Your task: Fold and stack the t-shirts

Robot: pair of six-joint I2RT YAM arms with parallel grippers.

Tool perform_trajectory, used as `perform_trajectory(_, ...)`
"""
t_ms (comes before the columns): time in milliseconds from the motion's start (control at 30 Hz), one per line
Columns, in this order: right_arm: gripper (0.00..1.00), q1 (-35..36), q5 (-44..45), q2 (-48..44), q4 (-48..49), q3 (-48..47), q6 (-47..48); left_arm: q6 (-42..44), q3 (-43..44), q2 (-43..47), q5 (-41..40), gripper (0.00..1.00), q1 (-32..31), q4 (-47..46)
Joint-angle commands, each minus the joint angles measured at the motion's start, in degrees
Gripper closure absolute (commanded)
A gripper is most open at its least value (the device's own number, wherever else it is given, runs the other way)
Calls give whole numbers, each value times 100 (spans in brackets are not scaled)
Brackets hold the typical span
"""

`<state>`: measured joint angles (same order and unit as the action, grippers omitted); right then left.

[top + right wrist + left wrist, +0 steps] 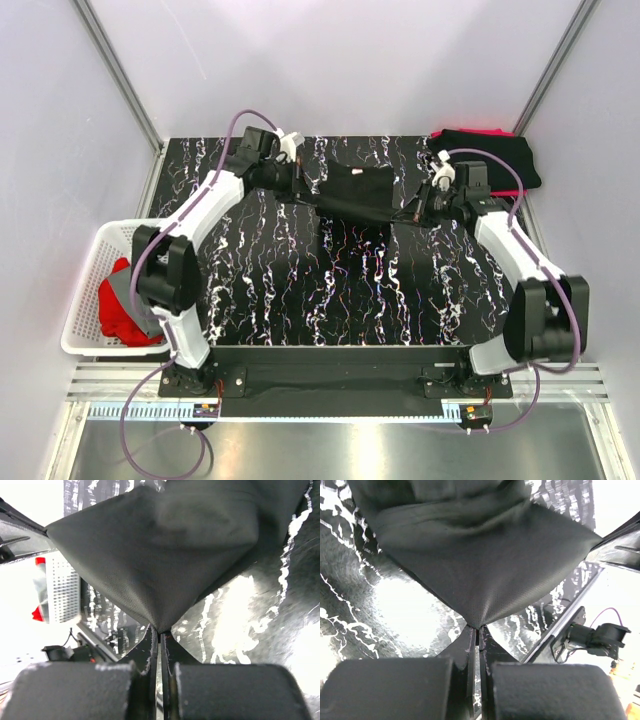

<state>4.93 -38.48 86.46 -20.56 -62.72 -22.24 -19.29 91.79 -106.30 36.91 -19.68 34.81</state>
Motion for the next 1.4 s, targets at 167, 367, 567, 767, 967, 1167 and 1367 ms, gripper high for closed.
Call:
perform_trajectory(167, 100, -18, 6, -779, -265, 585, -272, 145, -249, 303, 10, 100, -27, 61)
perform_trajectory(367, 100, -27, 235, -499, 16, 411, -88, 215, -144, 22, -95, 100, -44, 53)
perform_trajectory(567, 100, -220, 376, 178, 499, -169, -70, 504, 1021, -864, -236, 100, -36, -9)
perform_trajectory(767, 100, -458, 438, 1416, 939, -1371, 149, 900, 3088, -2261, -577, 100, 8, -27)
perform_trajectory(967, 58, -458, 332, 3253, 1177, -3426, 492, 1015, 4321, -3361, -1596, 47, 26, -711)
perform_trajectory(1167, 40, -449, 578, 3396, 729, -3828, 870, 1208, 4085, -3152, -2003, 28, -1, -800)
perform_trajectory(1367, 36, -695, 280, 2947, 298, -2510, 1213, 892, 2952, -2247, -1285, 28, 149, -458)
